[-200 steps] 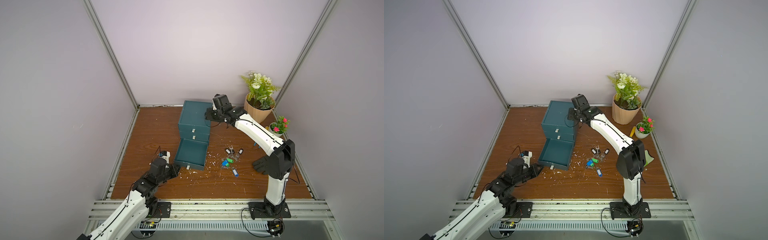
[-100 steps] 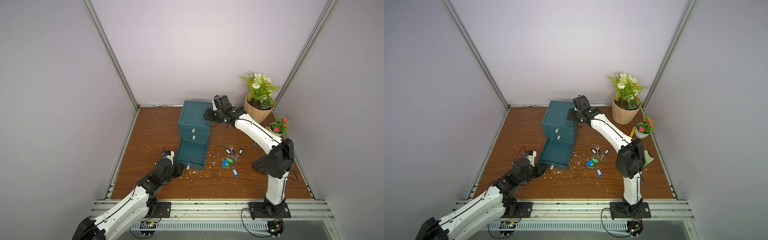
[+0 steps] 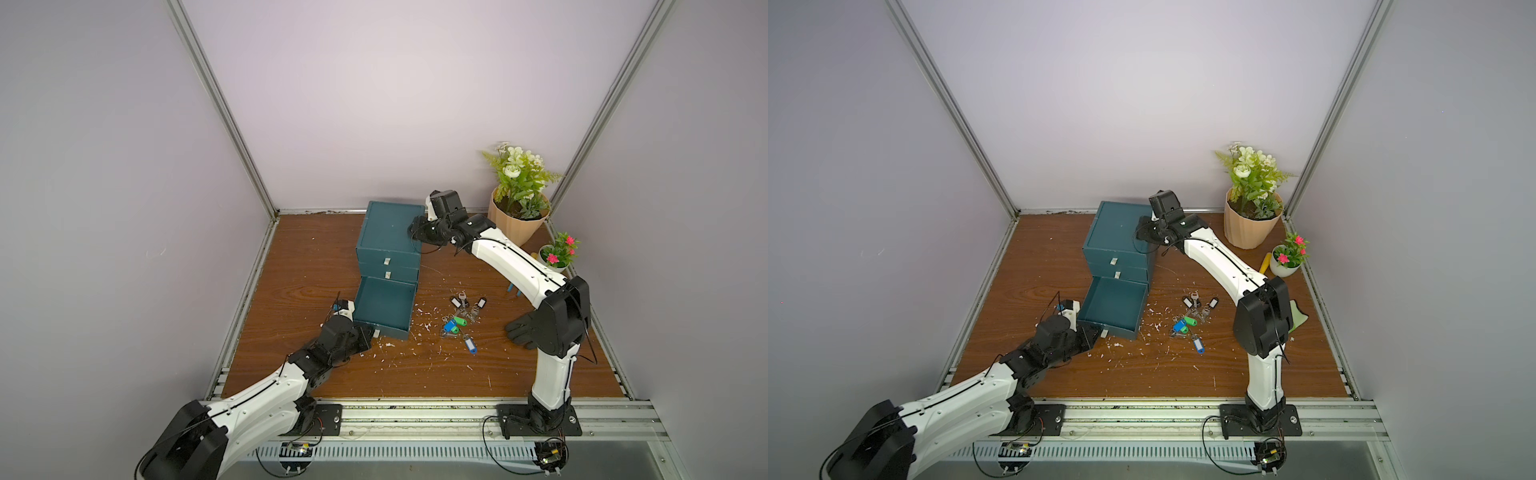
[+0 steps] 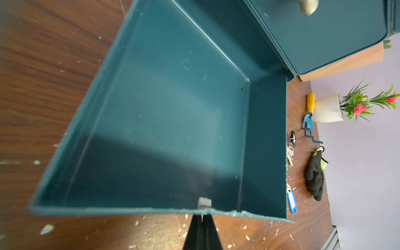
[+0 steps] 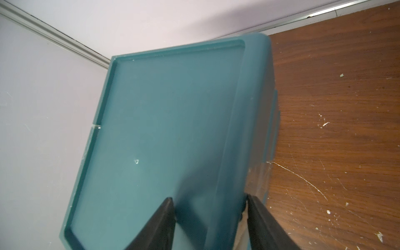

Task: Take the keys out of the drawer
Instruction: Close the drawer in the storage box.

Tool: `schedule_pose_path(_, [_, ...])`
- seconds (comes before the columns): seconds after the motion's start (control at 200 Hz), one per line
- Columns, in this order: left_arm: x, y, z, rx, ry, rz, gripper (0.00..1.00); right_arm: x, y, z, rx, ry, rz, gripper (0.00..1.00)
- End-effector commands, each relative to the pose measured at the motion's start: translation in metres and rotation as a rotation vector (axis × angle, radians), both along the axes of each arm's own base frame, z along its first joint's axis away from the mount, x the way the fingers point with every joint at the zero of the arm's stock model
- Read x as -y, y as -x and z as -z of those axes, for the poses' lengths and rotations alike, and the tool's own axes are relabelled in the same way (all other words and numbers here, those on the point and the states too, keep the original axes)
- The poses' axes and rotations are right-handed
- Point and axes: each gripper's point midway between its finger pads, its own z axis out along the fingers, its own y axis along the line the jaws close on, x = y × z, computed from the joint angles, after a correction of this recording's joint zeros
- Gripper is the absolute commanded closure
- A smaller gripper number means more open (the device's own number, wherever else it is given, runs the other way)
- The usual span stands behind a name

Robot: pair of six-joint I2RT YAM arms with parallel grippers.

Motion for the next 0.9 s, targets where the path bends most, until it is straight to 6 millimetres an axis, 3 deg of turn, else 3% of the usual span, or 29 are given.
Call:
schedule_pose_path(0.0, [0.006, -0.014, -0.02, 0.072, 0.036, -0.03, 1.0, 0.008, 0.014, 0.006, -0.049, 0.018, -0.016, 0.44])
schedule_pose_path(0.37, [0.023, -0.029, -0.021, 0.077, 0.036, -0.011, 0.99, 0.01, 0.015, 0.001, -0.037, 0.002, -0.032, 0.43])
schedule_pose_path(0.896, [0.033, -0.052, -0.026, 0.12, 0.02, -0.036, 0.99, 0.011, 0.017, 0.014, -0.075, -0.022, -0.054, 0.44])
